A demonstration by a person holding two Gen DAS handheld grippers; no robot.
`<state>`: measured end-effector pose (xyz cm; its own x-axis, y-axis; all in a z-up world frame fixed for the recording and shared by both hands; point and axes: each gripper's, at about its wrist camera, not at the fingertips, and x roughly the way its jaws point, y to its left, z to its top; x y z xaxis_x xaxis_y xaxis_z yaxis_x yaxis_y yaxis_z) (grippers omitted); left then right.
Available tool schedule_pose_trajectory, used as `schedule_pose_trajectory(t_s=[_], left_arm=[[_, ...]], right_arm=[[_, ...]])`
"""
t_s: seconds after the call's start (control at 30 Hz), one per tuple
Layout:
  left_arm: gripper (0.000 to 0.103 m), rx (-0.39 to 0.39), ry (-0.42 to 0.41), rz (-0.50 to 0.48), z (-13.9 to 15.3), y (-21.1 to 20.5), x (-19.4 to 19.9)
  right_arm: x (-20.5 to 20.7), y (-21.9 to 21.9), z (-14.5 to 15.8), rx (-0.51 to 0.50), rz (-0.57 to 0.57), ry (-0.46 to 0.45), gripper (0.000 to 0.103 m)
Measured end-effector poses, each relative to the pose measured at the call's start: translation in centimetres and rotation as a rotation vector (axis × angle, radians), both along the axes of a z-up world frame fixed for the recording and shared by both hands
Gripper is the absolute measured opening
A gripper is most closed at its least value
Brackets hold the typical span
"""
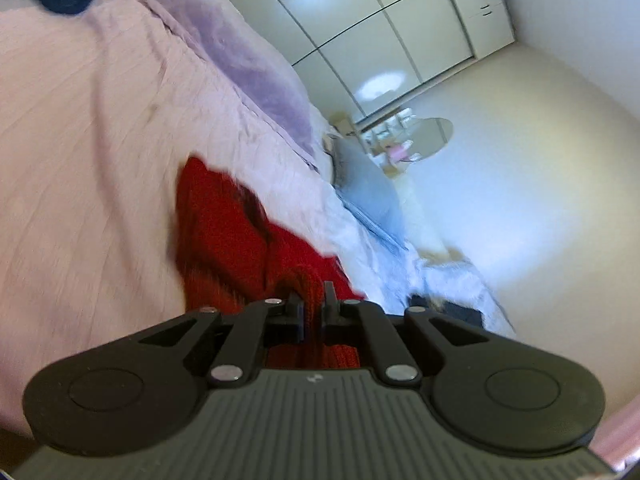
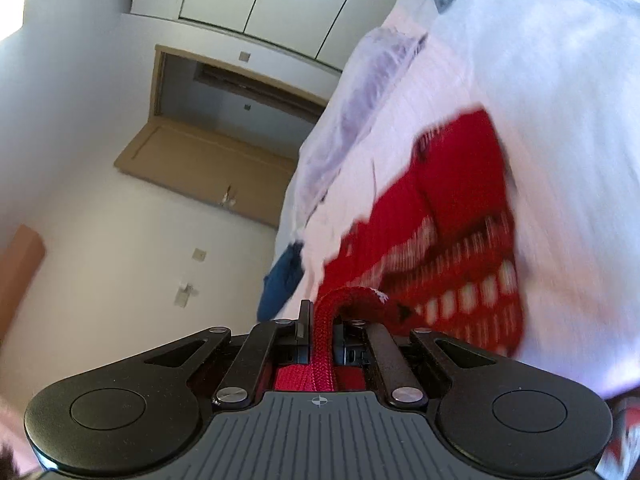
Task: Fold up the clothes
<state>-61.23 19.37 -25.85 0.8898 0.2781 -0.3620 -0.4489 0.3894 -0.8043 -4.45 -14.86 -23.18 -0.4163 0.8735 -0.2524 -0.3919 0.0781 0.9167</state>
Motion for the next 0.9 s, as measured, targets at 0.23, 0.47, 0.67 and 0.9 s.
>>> schedule_pose_trajectory(t_s=[0.23,0.47,0.67,0.9], left_arm=[[0.009,-0.193,0.152,0.120,-5.6,13.3,9.0],[0.009,0.017,0.239,0.160,-4.7,14.7,7.2],[0.015,0.398,0.464,-0.134,-3.5,10.6,9.8],[0.026,0.533,0.480,-0.205,-3.9,11.5,15.2]], right_arm=[[7.3,14.7,-6.5,-0.215,-0.202,0.164,0.035],[9.4,14.0,-7.5,-0.091,-0.255,-0.013,0.050],[6.0,11.4,-6.0,-0.065,-0.073,-0.604,0.050],[0.7,15.8,-7.5,-0.011,0.132,-0.978,0.050]])
